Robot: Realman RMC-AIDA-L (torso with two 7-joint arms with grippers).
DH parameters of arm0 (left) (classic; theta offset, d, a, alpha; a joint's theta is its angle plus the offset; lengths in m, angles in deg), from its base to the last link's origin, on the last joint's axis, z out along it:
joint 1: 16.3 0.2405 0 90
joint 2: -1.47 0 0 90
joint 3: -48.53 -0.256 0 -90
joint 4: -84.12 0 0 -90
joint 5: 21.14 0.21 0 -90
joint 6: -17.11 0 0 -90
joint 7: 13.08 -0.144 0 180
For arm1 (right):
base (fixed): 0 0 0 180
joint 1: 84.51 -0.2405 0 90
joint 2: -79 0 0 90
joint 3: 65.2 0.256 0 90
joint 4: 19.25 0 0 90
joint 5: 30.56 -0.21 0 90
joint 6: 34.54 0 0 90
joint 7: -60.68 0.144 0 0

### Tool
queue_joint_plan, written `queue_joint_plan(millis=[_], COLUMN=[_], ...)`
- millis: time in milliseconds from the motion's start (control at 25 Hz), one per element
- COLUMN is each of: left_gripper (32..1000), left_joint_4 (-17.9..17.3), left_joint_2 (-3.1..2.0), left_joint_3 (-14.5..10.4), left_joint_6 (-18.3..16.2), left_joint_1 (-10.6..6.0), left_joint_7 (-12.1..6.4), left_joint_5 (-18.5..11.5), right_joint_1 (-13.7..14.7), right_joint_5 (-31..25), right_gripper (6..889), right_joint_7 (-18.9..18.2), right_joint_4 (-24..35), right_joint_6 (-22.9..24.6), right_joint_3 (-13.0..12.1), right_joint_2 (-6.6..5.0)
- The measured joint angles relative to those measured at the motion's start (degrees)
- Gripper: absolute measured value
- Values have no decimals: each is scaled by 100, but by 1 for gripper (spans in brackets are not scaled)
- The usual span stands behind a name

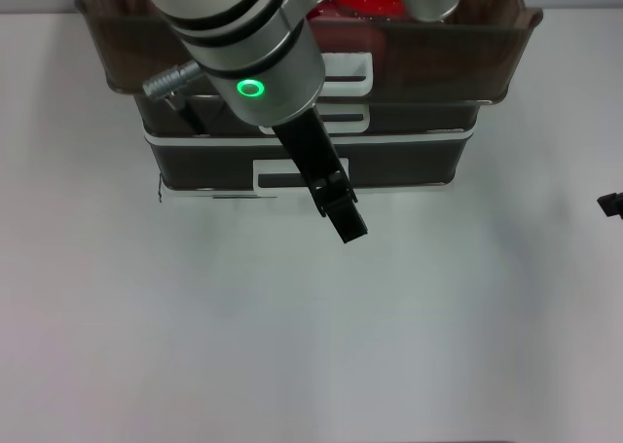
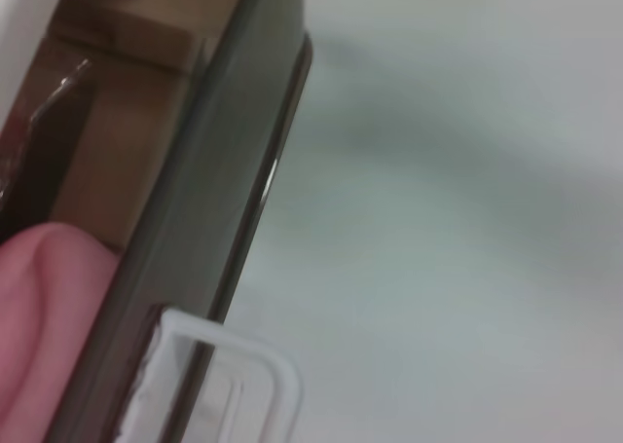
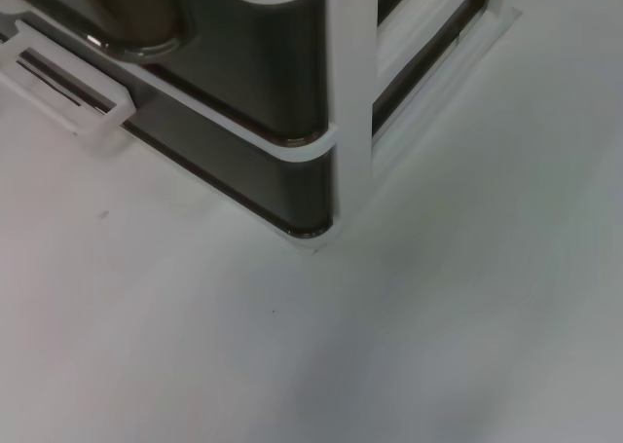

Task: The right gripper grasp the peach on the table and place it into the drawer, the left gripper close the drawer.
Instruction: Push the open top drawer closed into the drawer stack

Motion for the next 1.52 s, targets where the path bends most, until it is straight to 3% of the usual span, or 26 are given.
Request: queue_joint_plan(millis=[240,520,960,1200,1520], left_gripper=[867,866,866,866,865], left_joint_4=[-134,-109,217,442,595], left_joint_2=[0,-20,-17,-23,-15], left_joint_3=[4,76,475,636,643], left_joint_6=[-111,-165,-86,93,140], left_joint_1=[-30,-197,-258,-318,-346], left_joint_7=[64,58,-307,-410,-451], left_joint_5=[14,88,438,494,450], right_joint_1=[-5,-26,-61,-69,-79], right_joint_5=[-2,4,0,3,6], right_gripper=[886,886,887,887,886], right_joint_7=[-3,1,13,26,36], right_joint_4=[1,1,1,1,1], right_joint_6=[0,1,1,-6,-8], right_joint_3=[0,-3,0,0,0], right_joint_2=[0,0,0,1,1])
